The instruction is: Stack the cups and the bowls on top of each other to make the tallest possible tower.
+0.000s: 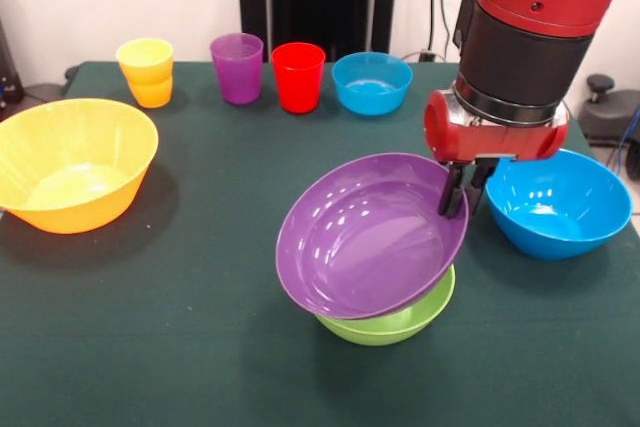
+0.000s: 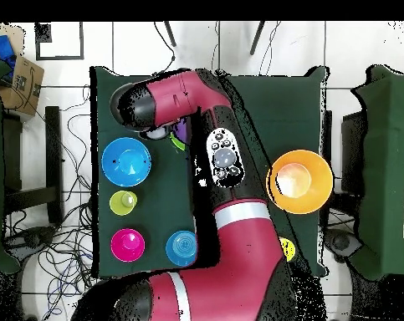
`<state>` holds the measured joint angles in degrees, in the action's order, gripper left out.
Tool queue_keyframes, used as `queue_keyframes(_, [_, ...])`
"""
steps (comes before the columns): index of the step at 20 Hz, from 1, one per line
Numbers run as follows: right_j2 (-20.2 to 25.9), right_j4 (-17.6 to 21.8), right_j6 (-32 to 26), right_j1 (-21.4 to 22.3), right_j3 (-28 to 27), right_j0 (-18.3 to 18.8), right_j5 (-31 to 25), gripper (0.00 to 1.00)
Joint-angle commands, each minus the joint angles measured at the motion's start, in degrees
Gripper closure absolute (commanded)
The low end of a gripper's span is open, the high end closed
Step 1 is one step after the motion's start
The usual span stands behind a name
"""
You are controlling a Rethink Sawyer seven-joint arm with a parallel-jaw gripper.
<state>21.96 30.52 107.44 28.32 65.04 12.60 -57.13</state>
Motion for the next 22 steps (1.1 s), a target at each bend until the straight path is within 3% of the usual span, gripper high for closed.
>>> queue_keyframes(1, [-0.23, -0.06, -4.27, 0.62, 5.01, 1.43, -0.47, 1.0])
queue_keyframes(7, [0.07, 0.55, -5.22, 1.35, 6.34, 2.7, 1.08, 1.0])
queue_keyframes(8, [0.16, 0.64, -4.85, 1.26, 6.12, 2.86, 1.26, 0.0])
queue_keyframes(22, [0.7, 0.39, -4.59, 1.48, 6.77, 3.17, 1.23, 0.0])
